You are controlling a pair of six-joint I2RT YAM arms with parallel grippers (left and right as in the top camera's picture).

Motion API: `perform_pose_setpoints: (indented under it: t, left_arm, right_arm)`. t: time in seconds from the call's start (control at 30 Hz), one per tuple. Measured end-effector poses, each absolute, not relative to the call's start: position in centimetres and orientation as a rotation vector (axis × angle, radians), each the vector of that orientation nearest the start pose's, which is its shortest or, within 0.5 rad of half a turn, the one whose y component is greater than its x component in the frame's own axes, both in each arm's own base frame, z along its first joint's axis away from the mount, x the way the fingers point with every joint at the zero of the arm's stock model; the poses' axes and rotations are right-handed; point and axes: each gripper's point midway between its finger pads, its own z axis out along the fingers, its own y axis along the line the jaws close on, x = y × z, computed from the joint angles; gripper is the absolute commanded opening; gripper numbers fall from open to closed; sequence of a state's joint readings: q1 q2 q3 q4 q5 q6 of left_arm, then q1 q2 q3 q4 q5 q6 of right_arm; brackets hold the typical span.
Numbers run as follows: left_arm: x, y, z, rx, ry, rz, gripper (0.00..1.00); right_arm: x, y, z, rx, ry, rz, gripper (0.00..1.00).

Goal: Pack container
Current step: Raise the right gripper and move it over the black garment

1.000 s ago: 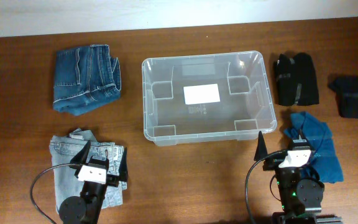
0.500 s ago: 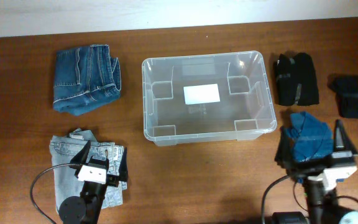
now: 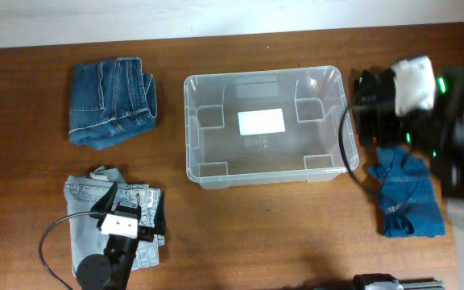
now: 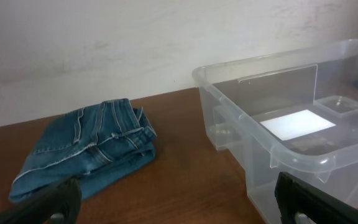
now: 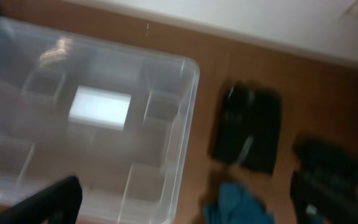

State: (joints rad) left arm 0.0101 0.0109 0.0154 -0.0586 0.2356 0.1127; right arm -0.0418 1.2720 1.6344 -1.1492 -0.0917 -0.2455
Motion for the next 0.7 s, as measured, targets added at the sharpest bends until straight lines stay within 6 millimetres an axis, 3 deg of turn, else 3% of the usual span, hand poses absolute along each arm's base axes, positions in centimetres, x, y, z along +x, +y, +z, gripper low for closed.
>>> perform_pose_setpoints:
  t: [0.13,0.33,0.5,0.7]
  left_arm:
    - [24.2,-3.8,16.4,0.264,1.603,-0.096,0.99]
    - [24.2,-3.8,16.4,0.264,1.603,-0.097,0.99]
    - [24.2,-3.8,16.4,0.263,1.603,-0.097,0.99]
    - [24.2,-3.8,16.4,0.263,1.603,-0.097,0.99]
  right_arm:
    - [35.5,0.2,31.4,-0.307,2.487,-0.003,0.98]
    - [38.8,0.0,25.4,-0.325,2.661,0.032,0.98]
    - [40.2,-0.2,21.3,-0.326,2.769,0.047,0.98]
    - [40.8,-0.3,18.0,-0.325,2.857,0.065,0.96]
